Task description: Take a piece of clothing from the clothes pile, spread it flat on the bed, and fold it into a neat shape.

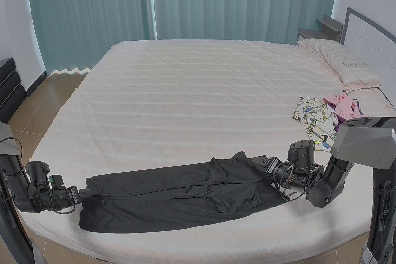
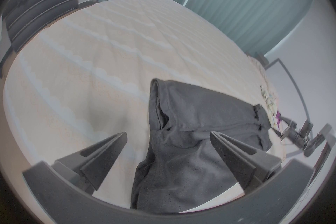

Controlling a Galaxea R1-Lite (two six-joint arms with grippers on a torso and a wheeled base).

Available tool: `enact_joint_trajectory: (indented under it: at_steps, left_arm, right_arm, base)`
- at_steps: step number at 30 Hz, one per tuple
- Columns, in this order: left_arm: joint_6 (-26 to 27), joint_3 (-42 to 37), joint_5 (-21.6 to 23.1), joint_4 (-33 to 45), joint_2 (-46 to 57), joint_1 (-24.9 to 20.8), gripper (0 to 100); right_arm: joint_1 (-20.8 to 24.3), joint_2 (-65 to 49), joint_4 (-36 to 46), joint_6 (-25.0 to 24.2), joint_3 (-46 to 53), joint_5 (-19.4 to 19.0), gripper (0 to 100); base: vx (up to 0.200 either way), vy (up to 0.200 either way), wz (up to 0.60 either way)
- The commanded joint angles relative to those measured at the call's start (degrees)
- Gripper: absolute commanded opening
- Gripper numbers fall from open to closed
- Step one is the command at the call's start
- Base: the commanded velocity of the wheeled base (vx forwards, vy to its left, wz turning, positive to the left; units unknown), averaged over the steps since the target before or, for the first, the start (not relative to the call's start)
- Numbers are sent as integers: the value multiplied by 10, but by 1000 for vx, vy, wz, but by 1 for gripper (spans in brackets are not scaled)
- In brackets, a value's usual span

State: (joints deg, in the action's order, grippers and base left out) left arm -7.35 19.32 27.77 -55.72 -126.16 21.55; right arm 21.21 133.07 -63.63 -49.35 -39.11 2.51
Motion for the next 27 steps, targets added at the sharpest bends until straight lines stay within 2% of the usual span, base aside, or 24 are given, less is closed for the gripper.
enact_joint_trajectory:
  at_steps: [1, 7, 12, 17, 26, 27]
  left_arm:
    - [-39, 9, 11, -1, 31, 8, 100]
    - [-50, 41, 4, 1, 6, 2, 100]
    - [-50, 49, -11, -2, -30, -20, 100]
    - [-50, 65, -47, -3, -51, -50, 100]
    - [-48, 65, -61, -3, -56, -79, 100]
    - [-48, 65, -61, -3, -56, -79, 0]
  right_arm:
    - [1, 3, -1, 0, 1, 0, 100]
    - [1, 3, -8, 1, 3, 0, 100]
    - [0, 3, -15, 5, 4, -1, 100]
    - [0, 4, -15, 5, 4, 0, 100]
    - [-1, 4, -15, 5, 4, 0, 100]
    - [-1, 4, -15, 5, 4, 0, 100]
  base:
    - [0, 0, 0]
    - [0, 0, 0]
    - [0, 0, 0]
    - [0, 0, 0]
    - [0, 0, 0]
    - [0, 0, 0]
